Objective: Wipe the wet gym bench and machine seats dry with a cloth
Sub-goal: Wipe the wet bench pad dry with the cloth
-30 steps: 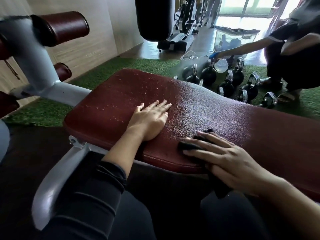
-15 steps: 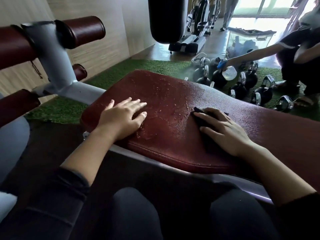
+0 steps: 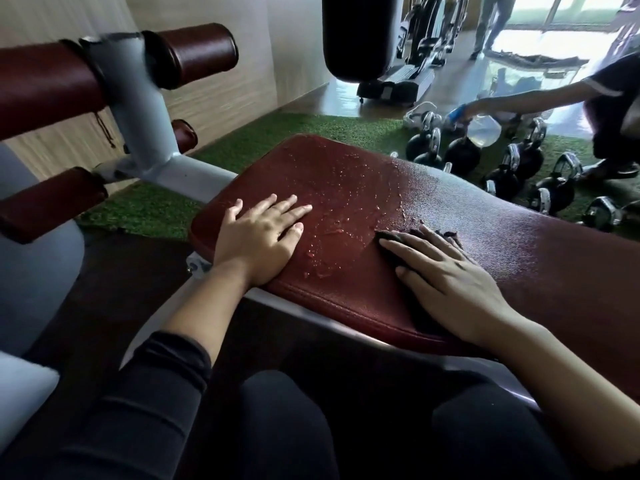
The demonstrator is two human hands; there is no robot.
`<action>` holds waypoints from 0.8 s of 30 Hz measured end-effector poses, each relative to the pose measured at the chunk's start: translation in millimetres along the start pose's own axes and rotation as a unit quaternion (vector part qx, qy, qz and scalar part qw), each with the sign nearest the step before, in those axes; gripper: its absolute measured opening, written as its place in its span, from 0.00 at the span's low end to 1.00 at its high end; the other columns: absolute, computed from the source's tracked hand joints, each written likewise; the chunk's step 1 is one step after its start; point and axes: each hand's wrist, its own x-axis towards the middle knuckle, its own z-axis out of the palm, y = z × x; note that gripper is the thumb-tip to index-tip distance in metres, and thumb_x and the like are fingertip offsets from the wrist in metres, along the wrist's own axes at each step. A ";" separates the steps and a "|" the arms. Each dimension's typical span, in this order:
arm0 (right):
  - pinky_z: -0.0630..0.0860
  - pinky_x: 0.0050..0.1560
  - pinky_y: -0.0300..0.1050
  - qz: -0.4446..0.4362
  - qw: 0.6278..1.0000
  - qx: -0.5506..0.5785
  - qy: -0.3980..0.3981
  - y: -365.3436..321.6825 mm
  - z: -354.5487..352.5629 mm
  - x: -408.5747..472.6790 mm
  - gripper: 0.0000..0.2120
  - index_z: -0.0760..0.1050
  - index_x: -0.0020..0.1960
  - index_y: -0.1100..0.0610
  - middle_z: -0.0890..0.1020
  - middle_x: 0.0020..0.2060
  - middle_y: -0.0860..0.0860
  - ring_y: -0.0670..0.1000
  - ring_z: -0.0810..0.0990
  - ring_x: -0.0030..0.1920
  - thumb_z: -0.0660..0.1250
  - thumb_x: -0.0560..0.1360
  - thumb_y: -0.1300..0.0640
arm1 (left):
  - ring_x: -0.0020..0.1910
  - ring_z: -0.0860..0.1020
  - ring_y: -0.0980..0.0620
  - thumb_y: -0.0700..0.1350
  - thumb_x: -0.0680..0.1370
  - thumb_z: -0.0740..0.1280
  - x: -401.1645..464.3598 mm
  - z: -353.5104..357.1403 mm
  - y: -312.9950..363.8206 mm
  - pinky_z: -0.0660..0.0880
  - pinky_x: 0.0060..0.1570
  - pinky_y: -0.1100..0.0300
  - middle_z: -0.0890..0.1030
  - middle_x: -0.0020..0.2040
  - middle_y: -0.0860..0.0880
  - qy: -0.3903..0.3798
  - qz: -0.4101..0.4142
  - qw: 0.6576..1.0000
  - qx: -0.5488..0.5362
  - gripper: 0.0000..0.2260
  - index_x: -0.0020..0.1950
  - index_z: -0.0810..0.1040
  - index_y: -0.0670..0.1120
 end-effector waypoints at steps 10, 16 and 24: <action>0.54 0.75 0.50 -0.167 0.984 -0.058 -0.008 -78.0 27.6 41.5 0.26 0.59 0.74 0.46 0.62 0.74 0.44 0.52 0.59 0.74 0.45 0.77 0.44 | 0.76 0.54 0.63 0.56 0.77 0.42 0.6 1.2 -2.8 0.44 0.74 0.49 0.60 0.75 0.64 0.015 0.005 0.999 -0.034 0.26 0.72 0.64 0.66; 0.56 0.74 0.50 -0.337 0.937 -0.082 -0.043 -36.7 13.2 9.9 0.22 0.59 0.74 0.43 0.58 0.74 0.41 0.47 0.53 0.76 0.53 0.80 0.51 | 0.76 0.52 0.63 0.55 0.81 0.46 1.5 2.6 -6.0 0.43 0.74 0.49 0.59 0.76 0.64 0.004 0.013 1.000 -0.028 0.21 0.73 0.62 0.66; 0.55 0.75 0.50 -0.234 0.969 0.022 -0.074 -4.1 -1.6 48.9 0.21 0.62 0.72 0.40 0.62 0.72 0.38 0.43 0.57 0.74 0.52 0.80 0.50 | 0.76 0.52 0.63 0.54 0.82 0.45 1.4 3.9 -5.9 0.42 0.74 0.50 0.59 0.76 0.65 0.005 0.012 0.999 -0.034 0.21 0.73 0.62 0.66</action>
